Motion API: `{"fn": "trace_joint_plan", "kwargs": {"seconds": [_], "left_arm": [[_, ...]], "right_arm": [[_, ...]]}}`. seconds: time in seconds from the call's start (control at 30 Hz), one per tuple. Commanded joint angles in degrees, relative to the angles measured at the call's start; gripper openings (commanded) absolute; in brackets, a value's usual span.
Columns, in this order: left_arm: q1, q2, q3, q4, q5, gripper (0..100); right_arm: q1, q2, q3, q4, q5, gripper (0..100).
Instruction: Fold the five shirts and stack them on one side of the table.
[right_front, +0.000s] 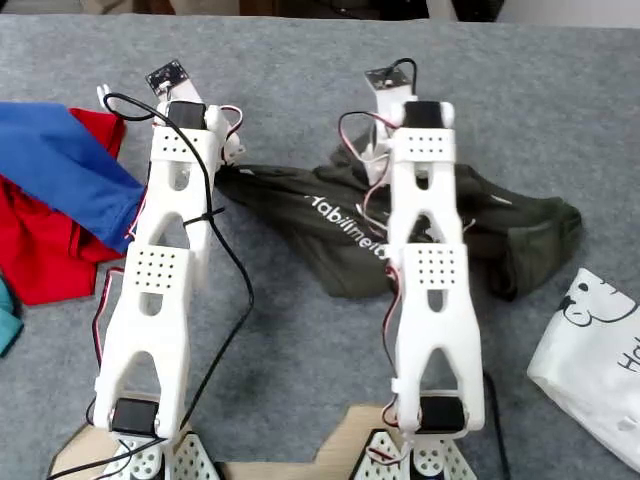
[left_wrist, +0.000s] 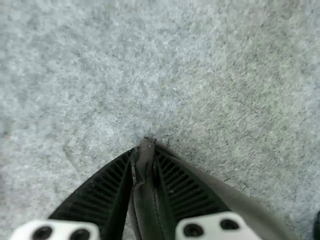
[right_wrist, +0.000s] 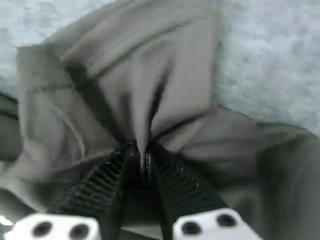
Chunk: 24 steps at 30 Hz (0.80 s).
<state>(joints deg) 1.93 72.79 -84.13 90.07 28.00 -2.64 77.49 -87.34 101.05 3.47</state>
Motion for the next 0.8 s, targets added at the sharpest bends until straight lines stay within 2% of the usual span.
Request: {"fn": "trace_joint_plan", "kwargs": {"seconds": [0.0,0.13,0.3,0.47,0.57,0.77], "left_arm": [[-1.3,-0.7,-2.9,-0.8,-0.3,2],[-1.5,-0.7,-2.9,-0.8,-0.3,2],[-1.5,-0.7,-2.9,-1.0,-0.3,2],[-1.5,-0.7,-2.9,-1.1,-0.3,2],[-1.4,-0.7,-2.9,-1.0,-0.3,2],[-1.4,-0.7,-2.9,-1.0,-0.3,2]], "right_arm": [[4.6,-3.0,-1.5,1.4,1.7,0.7],[8.6,-8.2,4.8,1.5,3.3,5.1],[9.5,-19.6,18.7,1.2,3.5,25.7],[9.7,-25.7,18.2,-2.6,3.3,38.3],[9.3,-25.0,18.1,-9.6,3.1,40.5],[2.9,-20.1,17.8,-23.3,3.0,40.1]]}}
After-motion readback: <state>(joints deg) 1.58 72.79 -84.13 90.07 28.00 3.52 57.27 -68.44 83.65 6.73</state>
